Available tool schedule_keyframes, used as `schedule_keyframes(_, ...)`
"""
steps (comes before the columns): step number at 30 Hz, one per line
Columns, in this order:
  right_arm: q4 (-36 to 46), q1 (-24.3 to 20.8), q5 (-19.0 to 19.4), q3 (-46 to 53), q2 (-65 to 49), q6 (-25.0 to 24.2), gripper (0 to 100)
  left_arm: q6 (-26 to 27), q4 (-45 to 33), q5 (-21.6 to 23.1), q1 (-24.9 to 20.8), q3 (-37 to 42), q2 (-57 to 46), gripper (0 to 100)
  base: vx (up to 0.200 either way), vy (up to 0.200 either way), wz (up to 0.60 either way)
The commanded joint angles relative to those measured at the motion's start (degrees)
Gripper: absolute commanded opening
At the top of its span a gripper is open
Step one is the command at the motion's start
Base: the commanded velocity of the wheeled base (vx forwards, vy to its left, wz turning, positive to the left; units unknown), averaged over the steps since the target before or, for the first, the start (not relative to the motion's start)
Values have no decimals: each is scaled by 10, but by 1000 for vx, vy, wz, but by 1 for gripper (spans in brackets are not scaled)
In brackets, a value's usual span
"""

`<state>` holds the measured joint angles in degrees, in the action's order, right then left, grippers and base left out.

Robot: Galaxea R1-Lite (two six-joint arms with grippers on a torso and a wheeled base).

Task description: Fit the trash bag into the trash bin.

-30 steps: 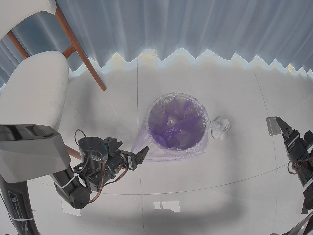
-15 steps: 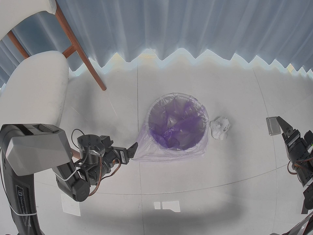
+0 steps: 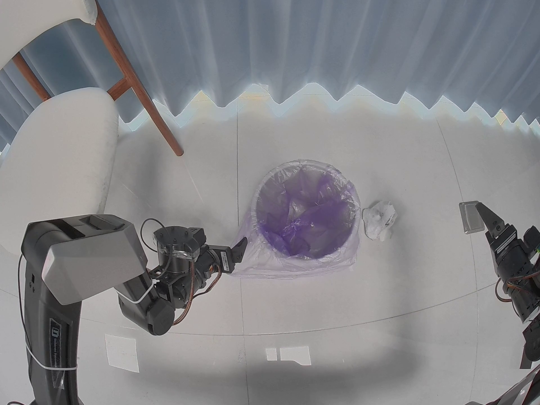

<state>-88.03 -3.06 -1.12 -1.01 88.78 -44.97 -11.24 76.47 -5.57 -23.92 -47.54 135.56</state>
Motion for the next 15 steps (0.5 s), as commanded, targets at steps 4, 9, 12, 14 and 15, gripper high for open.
schedule_keyframes(4, 1, 0, 0, 10, 2, -5, 100, -4, -12, -10, 12, -59, 52, 100, 0, 0, 0)
schedule_keyframes(9, 2, 0, 0, 10, 4, -5, 100, -4, -48, -8, 27, -97, 61, 100, 0, 0, 0)
schedule_keyframes(12, 2, 0, 0, 10, 6, -5, 100, -4, -78, -6, 40, -126, 68, 100, 0, 0, 0)
schedule_keyframes(14, 2, 0, 0, 10, 7, -5, 100, -4, -95, -4, 42, -148, 77, 100, 0, 0, 0)
schedule_keyframes(15, 2, 0, 0, 10, 8, -5, 100, -4, -106, -3, 44, -159, 80, 100, 0, 0, 0)
